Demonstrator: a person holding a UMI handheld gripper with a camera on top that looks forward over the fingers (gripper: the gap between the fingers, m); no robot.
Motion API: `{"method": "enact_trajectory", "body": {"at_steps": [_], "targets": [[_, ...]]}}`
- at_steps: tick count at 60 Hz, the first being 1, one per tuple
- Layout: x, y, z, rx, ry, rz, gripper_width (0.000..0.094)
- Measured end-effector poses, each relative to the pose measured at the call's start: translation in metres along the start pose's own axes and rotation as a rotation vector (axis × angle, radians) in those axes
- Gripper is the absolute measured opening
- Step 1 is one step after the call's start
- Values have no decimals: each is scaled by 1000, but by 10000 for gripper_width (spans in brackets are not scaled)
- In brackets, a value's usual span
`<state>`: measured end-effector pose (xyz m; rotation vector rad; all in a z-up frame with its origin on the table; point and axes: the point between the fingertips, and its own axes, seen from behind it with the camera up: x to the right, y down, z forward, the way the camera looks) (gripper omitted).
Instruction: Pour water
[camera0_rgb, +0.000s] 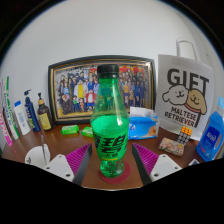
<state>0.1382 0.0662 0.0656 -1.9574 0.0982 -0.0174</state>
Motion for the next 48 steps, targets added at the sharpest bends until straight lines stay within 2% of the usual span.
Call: {"method": "enact_trajectory", "body": {"at_steps": [5, 15, 34, 48], "targets": [[6, 2, -15, -26, 40, -13, 863], [0, 5, -68, -103, 89, -30, 856], [-61, -3, -235, -206, 117, -42, 852], [-115, -7, -344, -197, 100, -76, 853]]}}
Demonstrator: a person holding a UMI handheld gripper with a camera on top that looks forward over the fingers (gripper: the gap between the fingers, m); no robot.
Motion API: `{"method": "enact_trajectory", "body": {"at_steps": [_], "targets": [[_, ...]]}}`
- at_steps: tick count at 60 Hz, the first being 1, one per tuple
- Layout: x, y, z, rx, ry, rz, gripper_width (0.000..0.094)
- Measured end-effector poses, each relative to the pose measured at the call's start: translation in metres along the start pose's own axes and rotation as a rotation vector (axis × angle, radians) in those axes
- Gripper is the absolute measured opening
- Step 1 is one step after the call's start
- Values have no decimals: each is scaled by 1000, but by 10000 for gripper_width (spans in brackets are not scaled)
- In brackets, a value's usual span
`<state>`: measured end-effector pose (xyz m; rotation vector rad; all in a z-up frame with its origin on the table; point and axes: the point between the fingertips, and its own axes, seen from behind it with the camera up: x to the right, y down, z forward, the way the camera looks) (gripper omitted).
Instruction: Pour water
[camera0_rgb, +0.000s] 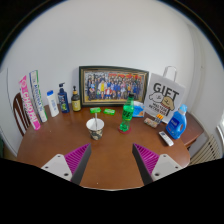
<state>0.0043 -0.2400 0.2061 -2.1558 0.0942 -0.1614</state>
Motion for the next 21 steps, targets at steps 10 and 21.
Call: {"method": "enact_trajectory", "body": {"at_steps": [10, 21], "targets": [[-13, 5, -45, 25, 6, -25, 854], [-11, 19, -62, 8, 24, -37, 850]]}}
